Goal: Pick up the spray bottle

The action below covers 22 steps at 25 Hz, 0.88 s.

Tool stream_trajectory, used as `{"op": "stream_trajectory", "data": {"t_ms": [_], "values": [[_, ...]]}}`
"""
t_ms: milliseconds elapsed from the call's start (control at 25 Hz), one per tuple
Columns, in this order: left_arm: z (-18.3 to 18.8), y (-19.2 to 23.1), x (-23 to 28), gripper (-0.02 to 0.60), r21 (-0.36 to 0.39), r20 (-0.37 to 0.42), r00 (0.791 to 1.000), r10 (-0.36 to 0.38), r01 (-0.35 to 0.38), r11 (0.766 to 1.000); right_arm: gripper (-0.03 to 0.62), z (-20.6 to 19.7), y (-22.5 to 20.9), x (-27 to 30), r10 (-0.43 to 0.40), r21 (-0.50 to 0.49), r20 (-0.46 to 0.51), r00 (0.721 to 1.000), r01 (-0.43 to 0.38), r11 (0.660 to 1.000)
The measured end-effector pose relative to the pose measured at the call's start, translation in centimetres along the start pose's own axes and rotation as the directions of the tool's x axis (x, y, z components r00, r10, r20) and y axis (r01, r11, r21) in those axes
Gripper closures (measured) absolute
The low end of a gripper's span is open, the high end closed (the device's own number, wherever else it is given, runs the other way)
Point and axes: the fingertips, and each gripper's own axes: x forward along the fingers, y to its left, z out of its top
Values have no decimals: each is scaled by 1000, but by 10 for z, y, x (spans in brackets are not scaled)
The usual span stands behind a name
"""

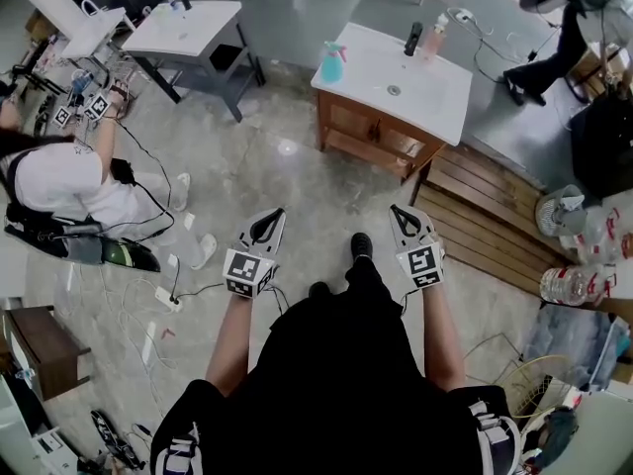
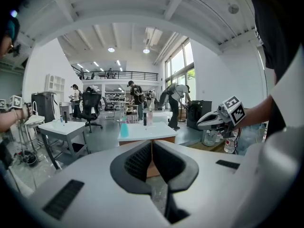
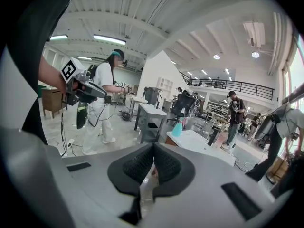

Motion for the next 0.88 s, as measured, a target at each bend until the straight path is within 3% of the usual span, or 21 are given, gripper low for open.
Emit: {"op": "stream_trajectory", "data": {"t_ms": [520,880], "values": [[18,4,52,555,6,-9,1000,-6,6,1000,577,-14,-58,22,-24,32,-13,1000,25,999],[41,17,87,555,8,-21,999,39,-39,999,577,-23,-108,46,-10,51,-20,1000,11,999]]}}
